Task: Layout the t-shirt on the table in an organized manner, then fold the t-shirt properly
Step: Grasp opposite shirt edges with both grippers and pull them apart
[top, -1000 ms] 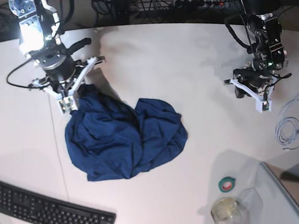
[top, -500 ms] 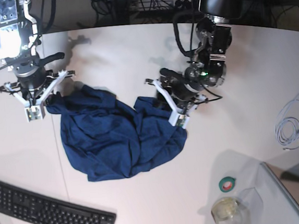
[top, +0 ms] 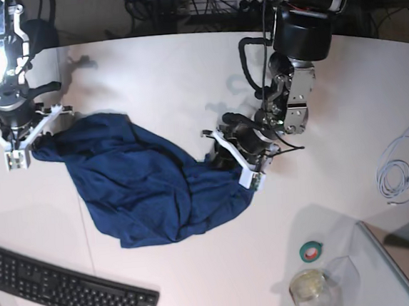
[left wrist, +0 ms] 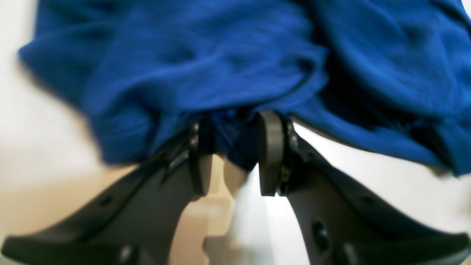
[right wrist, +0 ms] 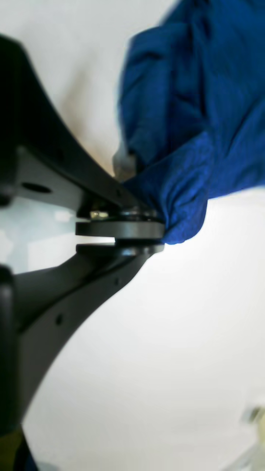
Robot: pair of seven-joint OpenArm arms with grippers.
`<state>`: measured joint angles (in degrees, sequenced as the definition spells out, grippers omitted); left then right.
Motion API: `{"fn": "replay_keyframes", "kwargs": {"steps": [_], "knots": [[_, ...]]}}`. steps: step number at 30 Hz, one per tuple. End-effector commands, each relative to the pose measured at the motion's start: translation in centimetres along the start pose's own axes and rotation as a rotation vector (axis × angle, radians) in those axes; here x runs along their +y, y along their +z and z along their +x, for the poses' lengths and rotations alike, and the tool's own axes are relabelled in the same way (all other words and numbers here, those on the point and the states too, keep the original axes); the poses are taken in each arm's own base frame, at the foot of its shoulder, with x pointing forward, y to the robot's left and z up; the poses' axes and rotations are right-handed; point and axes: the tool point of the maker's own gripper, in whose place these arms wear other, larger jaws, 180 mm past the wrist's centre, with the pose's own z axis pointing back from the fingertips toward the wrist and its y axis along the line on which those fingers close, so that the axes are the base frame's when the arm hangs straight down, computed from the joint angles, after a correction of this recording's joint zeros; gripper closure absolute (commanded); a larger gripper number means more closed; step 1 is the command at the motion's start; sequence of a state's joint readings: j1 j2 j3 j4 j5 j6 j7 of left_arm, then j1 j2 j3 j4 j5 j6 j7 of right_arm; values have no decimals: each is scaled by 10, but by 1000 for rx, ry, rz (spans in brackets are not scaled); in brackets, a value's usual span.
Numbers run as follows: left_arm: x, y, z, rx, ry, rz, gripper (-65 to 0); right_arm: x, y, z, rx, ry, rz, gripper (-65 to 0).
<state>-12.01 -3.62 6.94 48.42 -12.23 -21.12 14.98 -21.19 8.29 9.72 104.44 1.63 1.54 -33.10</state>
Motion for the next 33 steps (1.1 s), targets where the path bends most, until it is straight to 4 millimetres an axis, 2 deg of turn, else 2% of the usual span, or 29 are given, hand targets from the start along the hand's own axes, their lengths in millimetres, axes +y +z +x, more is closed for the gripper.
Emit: {"fn": "replay_keyframes", "kwargs": {"steps": [1,8,13,16,19,23,24,26,28,29,31,33], "knots": [[25,4,-22,110,-27,80,-201,-7,-1,6,-22,8,-8,-6],[91,28,-18,93,-52,210,-201,-50,-28,-28,90,-18,-33,-6],[111,38,-11,88,-74,245,-201,-88,-48,-33,134,-49,-59,-6],[106,42,2,56,-103,239,-201,-104,-59,-34,158,-60,-78,-8],[82,53,8,52,-151,208,-201,-111,-67,-26,136,-68,-83,-14],[48,67,31,-4,-208,167,-201,-119,-69,-17,124,-51,-93,-35],[39,69,37,-23,-215,157,-201,-120,-67,-19,150,-48,-96,-72],[22,68,46,-56,-220,135,-201,-122,-60,-19,192,-38,-104,-192],[18,67,49,-68,-215,128,-201,-123,-45,-5,152,-15,-122,-296],[16,64,46,-62,-205,124,-201,-116,-37,-2,124,1,-114,-315],[19,58,37,-37,-185,125,-201,-96,-18,10,43,25,-96,-312],[26,52,32,-11,-171,133,-201,-54,-8,21,-13,83,-8,-314]]}}
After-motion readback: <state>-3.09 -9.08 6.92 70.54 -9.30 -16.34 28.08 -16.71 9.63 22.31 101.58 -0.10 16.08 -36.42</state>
